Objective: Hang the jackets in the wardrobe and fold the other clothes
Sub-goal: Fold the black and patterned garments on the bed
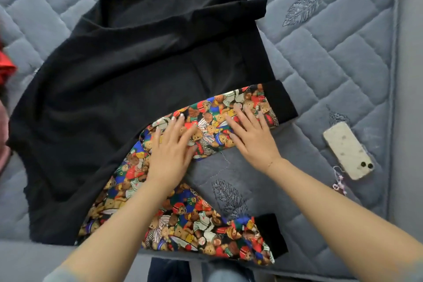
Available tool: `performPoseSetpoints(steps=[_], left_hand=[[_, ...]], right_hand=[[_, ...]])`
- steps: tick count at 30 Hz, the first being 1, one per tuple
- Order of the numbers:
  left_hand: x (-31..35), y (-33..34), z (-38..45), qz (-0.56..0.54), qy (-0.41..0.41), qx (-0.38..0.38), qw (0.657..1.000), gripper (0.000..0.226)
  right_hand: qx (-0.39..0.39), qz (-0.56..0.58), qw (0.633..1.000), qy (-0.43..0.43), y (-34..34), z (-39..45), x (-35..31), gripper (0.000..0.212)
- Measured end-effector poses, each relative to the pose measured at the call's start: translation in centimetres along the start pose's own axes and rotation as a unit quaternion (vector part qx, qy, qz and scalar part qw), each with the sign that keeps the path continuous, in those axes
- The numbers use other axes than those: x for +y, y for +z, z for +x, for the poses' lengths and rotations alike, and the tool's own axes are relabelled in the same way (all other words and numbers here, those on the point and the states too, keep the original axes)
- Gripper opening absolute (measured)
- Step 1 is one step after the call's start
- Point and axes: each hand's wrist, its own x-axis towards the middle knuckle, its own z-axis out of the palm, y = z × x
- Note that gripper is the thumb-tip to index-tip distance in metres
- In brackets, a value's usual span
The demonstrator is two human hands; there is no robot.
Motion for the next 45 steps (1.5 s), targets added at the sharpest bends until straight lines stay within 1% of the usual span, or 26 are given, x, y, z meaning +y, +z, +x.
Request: performPoseSetpoints(steps=[1, 3, 5, 9, 11, 12, 13, 14, 15, 17, 19, 20, 22, 24, 25, 27, 28, 29, 31, 33, 34, 36, 38, 41, 43, 45], left_hand=[[0.2, 1.0, -0.1, 0.016, -0.007, -0.050, 0.999, 0.060], [-0.9, 3.0, -0.2, 0.050, -0.046, -0.111, 0.991, 0.068], [-2.4, 4.3, -0.5, 0.076, -0.040, -0.126, 0.988, 0.069], [-3.1, 3.4, 0.1, 0.069, -0.018, -0.165, 0.984, 0.068], [-3.0, 2.1, 0.0, 0.018, -0.010, -0.180, 0.983, 0.069], [-3.1, 1.1, -0.4, -0.045, -0.015, -0.177, 0.983, 0.066], [-3.3, -0.1, -1.0, -0.120, -0.030, -0.153, 0.980, 0.059], [-3.8, -1.3, -2.1, -0.187, -0.050, -0.113, 0.975, 0.050], [-4.5, -2.4, -3.6, -0.220, -0.064, -0.068, 0.971, 0.044], [-6.6, -3.9, -7.1, -0.202, -0.086, -0.013, 0.976, 0.044], [-9.2, -4.6, -10.6, -0.176, -0.134, -0.008, 0.975, 0.048], [-10.7, -4.7, -12.2, -0.168, -0.157, -0.008, 0.973, 0.049], [-13.5, -4.7, -15.3, -0.148, -0.192, -0.006, 0.970, 0.051], [-16.0, -4.4, -18.3, -0.118, -0.197, -0.048, 0.972, 0.066], [-17.2, -4.2, -19.7, -0.104, -0.186, -0.087, 0.973, 0.081], [-19.3, -3.7, -22.0, -0.077, -0.157, -0.167, 0.970, 0.107], [-20.2, -3.5, -22.8, -0.056, -0.140, -0.191, 0.970, 0.113], [-21.0, -3.5, -23.3, -0.036, -0.124, -0.199, 0.972, 0.113], [-22.6, -3.6, -23.5, -0.044, -0.111, -0.153, 0.981, 0.094], [-24.2, -4.4, -23.0, -0.130, -0.134, -0.070, 0.980, 0.068], [-24.9, -5.1, -22.4, -0.188, -0.158, -0.040, 0.969, 0.057], [-26.0, -6.4, -20.8, -0.280, -0.218, -0.013, 0.935, 0.042], [-27.7, -7.6, -19.0, -0.314, -0.255, 0.004, 0.915, 0.032], [-30.2, -7.8, -16.4, -0.288, -0.286, 0.006, 0.914, 0.010], [-31.3, -6.9, -15.3, -0.268, -0.308, -0.016, 0.913, 0.017], [-31.6, -5.6, -15.0, -0.279, -0.327, -0.039, 0.902, 0.021]], right_hand=[[-0.039, -0.031, 0.999, 0.010, 0.6, -0.2, 0.8, 0.054], [-0.066, -0.077, 0.994, 0.034, 1.0, -0.1, 3.3, 0.061], [-0.071, -0.116, 0.989, 0.054, 0.7, 0.1, 5.4, 0.066], [-0.081, -0.113, 0.985, 0.097, -0.3, 0.3, 6.8, 0.067], [-0.068, -0.113, 0.982, 0.133, -0.9, 0.5, 5.1, 0.065], [-0.053, -0.098, 0.983, 0.144, -1.3, 0.3, 3.5, 0.063], [-0.031, -0.066, 0.988, 0.136, -1.8, -0.2, 1.6, 0.058], [-0.009, -0.016, 0.994, 0.110, -2.1, -0.9, -0.6, 0.048], [-0.002, 0.042, 0.996, 0.083, -2.1, -2.0, -2.9, 0.038], [-0.060, 0.121, 0.989, 0.064, -1.7, -4.2, -7.7, 0.026], [-0.127, 0.153, 0.974, 0.107, -0.5, -5.6, -12.0, 0.027], [-0.161, 0.169, 0.961, 0.148, 0.3, -6.1, -13.8, 0.032], [-0.227, 0.193, 0.927, 0.227, 1.7, -7.2, -16.9, 0.052], [-0.277, 0.178, 0.903, 0.276, 3.1, -8.4, -18.9, 0.070], [-0.291, 0.163, 0.895, 0.297, 3.8, -9.1, -19.7, 0.070], [-0.302, 0.167, 0.875, 0.338, 4.8, -9.9, -20.7, 0.051], [-0.300, 0.201, 0.865, 0.349, 4.8, -9.9, -21.1, 0.039], [-0.295, 0.237, 0.856, 0.352, 4.6, -9.7, -21.2, 0.028], [-0.292, 0.251, 0.857, 0.343, 2.9, -8.7, -20.9, 0.016], [-0.303, 0.175, 0.876, 0.333, 0.0, -6.6, -20.3, 0.020], [-0.310, 0.134, 0.883, 0.325, -1.6, -5.1, -20.1, 0.020], [-0.317, 0.077, 0.895, 0.305, -4.6, -1.6, -19.8, 0.016], [-0.306, 0.018, 0.908, 0.285, -6.9, 3.0, -20.8, 0.019], [-0.220, -0.053, 0.941, 0.254, -8.3, 10.6, -22.9, 0.027], [-0.139, -0.062, 0.958, 0.244, -8.2, 14.8, -24.3, 0.030], [-0.097, -0.094, 0.966, 0.221, -7.6, 17.8, -25.4, 0.046]])
